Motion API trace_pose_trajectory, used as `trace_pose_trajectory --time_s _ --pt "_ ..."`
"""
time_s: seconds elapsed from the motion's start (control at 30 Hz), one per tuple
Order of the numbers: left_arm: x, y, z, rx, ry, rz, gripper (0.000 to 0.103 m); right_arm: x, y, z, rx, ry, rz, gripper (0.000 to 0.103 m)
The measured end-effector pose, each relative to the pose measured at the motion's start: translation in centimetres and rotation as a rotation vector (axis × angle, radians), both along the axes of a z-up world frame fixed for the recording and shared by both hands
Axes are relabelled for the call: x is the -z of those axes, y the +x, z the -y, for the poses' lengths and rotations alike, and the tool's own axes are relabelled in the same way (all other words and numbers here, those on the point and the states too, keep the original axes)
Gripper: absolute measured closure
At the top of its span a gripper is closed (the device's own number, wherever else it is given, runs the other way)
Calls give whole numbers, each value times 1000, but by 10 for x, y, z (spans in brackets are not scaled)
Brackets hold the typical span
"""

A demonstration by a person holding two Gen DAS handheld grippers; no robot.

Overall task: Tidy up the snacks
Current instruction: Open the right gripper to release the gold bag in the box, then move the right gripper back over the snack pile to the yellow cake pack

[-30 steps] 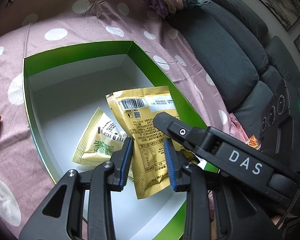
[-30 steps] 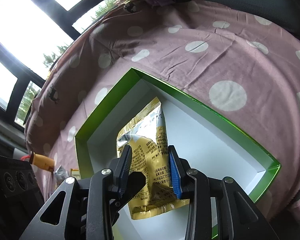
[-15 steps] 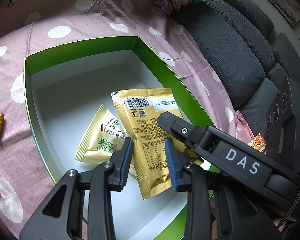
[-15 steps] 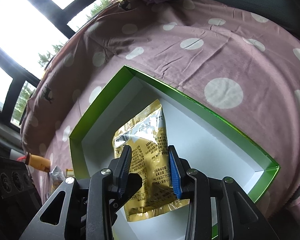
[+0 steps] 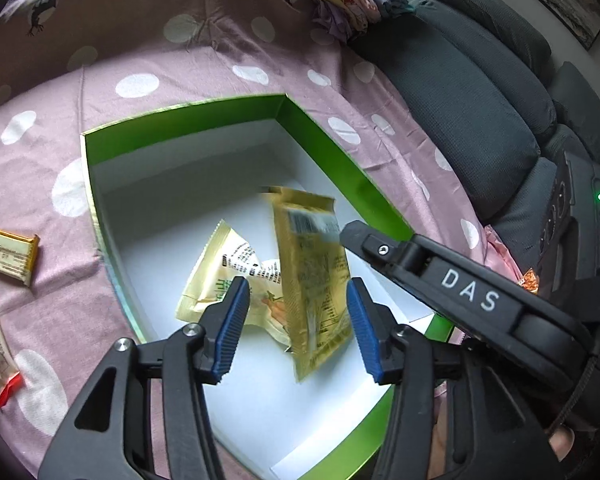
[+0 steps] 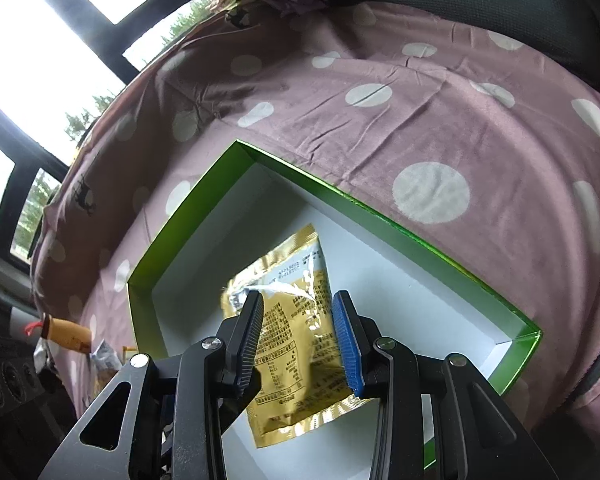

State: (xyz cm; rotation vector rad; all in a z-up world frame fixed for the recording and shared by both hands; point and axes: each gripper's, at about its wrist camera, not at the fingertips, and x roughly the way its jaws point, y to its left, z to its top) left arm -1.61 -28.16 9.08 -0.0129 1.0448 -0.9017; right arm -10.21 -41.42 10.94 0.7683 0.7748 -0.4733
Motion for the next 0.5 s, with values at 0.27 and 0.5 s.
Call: trace_pose_trajectory --time_s 0.27,0.5 --pt "-31 -6 -74 -165 -33 97 37 -19 -6 -8 3 -34 106 65" --pt "-51 -6 -154 -376 41 195 21 -38 2 -40 -60 -118 152 60"
